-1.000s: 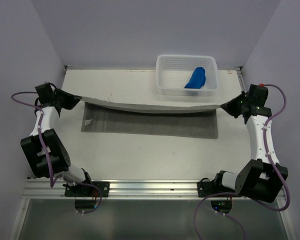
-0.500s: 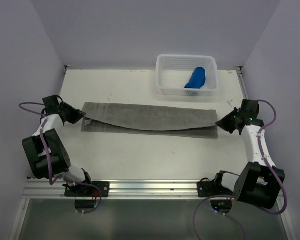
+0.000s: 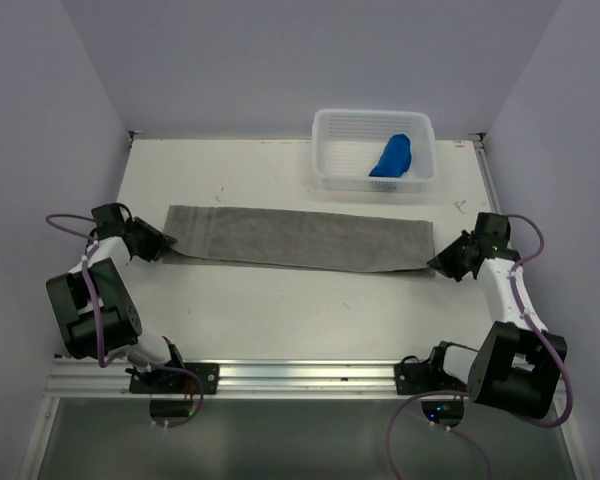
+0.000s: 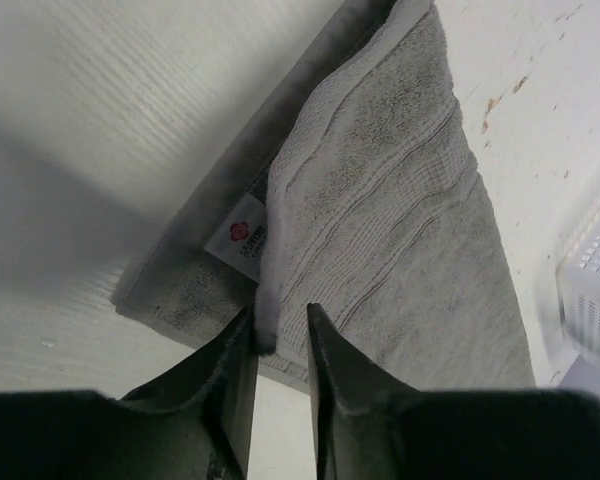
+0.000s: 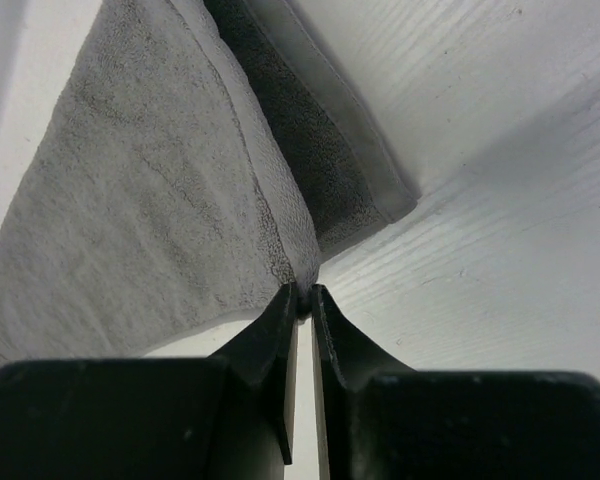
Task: Roll the towels
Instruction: Fold the towel
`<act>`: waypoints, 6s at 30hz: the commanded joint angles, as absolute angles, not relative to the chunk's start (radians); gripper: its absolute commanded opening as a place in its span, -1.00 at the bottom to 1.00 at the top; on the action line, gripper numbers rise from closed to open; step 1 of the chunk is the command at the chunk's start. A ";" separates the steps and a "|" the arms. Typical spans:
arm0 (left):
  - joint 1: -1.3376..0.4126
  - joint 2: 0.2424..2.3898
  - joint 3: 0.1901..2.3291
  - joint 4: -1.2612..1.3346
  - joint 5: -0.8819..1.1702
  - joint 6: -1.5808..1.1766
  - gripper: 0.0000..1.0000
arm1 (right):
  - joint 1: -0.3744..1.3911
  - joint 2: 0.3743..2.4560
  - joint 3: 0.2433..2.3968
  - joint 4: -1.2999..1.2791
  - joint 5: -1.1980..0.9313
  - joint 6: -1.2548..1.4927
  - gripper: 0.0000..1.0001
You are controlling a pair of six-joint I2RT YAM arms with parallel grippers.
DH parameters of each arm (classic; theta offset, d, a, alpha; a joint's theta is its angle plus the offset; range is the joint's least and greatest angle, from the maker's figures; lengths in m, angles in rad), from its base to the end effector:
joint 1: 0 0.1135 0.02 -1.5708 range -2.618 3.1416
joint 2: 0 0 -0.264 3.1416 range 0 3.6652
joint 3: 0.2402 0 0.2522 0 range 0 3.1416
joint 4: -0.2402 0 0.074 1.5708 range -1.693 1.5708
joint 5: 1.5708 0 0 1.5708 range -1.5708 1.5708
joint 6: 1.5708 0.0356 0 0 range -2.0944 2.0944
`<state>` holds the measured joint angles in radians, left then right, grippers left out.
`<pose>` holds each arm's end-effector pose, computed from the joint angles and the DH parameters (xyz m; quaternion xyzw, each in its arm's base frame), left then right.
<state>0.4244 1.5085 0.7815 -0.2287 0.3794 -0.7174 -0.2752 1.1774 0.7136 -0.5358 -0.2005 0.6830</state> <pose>0.2681 0.1067 0.1716 -0.4578 0.8184 -0.2212 0.2679 0.2171 -0.0539 0.2098 0.4151 0.8602 0.1508 0.2551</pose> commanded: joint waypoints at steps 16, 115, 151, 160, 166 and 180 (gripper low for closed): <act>0.434 1.355 0.838 -0.342 0.129 -0.578 0.54 | -0.278 1.164 0.798 -0.555 -0.143 0.614 0.21; -0.021 1.235 0.971 -0.265 0.196 -0.420 0.99 | 0.122 1.480 1.713 -1.057 0.413 0.282 -1.00; -0.037 1.207 0.954 -0.256 0.209 -0.423 0.99 | 0.804 2.195 2.367 -1.088 0.192 0.592 -1.00; -0.038 1.204 0.953 -0.253 0.216 -0.426 0.99 | 0.811 2.164 2.295 -0.988 0.112 0.638 -1.00; -0.038 1.198 0.951 -0.255 0.210 -0.425 0.99 | 0.821 2.155 2.333 -0.996 0.121 0.649 -1.00; -0.040 1.198 0.953 -0.255 0.210 -0.425 0.99 | 0.833 2.059 2.342 -0.969 0.166 0.661 -1.00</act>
<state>-0.0345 1.2236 0.9550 -0.3012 0.2020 -0.4484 0.8227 2.1448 2.2944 -1.0222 0.1478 0.6384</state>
